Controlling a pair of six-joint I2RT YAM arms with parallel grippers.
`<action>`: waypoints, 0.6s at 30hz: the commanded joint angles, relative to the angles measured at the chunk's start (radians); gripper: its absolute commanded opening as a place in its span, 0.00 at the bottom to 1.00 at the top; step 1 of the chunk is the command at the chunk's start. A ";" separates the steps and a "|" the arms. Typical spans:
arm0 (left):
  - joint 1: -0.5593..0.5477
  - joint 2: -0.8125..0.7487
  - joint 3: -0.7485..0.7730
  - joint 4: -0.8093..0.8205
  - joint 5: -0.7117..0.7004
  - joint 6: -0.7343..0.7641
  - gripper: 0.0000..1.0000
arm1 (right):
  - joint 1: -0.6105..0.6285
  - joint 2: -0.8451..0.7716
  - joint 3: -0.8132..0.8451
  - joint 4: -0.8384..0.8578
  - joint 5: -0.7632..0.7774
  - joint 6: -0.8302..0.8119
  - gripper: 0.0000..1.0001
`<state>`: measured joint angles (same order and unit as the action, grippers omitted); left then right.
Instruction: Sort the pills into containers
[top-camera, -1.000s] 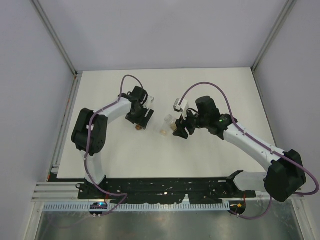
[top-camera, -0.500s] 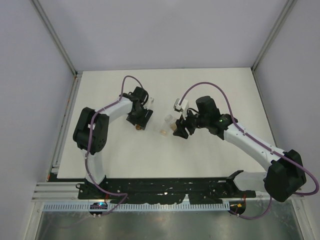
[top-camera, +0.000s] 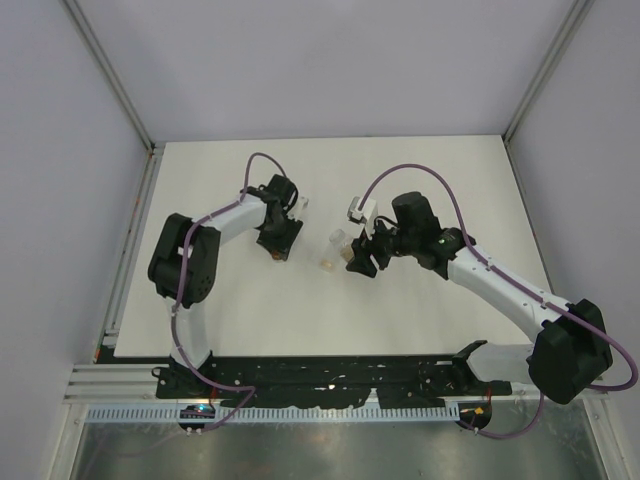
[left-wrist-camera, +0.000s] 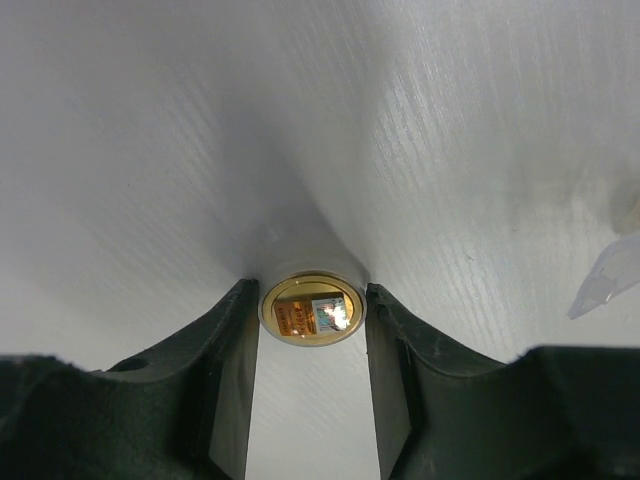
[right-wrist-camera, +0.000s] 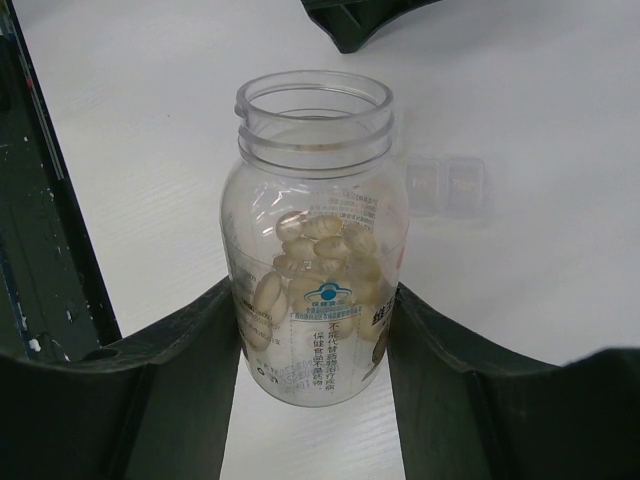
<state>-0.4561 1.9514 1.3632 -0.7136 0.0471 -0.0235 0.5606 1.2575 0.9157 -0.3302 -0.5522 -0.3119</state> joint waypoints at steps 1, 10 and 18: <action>0.002 -0.040 0.034 -0.017 0.028 0.002 0.39 | -0.004 -0.003 0.017 0.014 -0.005 -0.009 0.06; 0.079 -0.311 0.063 -0.096 0.460 0.140 0.17 | -0.002 0.013 0.089 -0.104 -0.067 -0.093 0.05; 0.080 -0.411 0.155 -0.253 0.953 0.218 0.15 | 0.065 0.045 0.227 -0.256 -0.137 -0.190 0.06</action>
<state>-0.3717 1.5558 1.4738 -0.8673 0.6689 0.1429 0.5793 1.3052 1.0508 -0.5186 -0.6277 -0.4389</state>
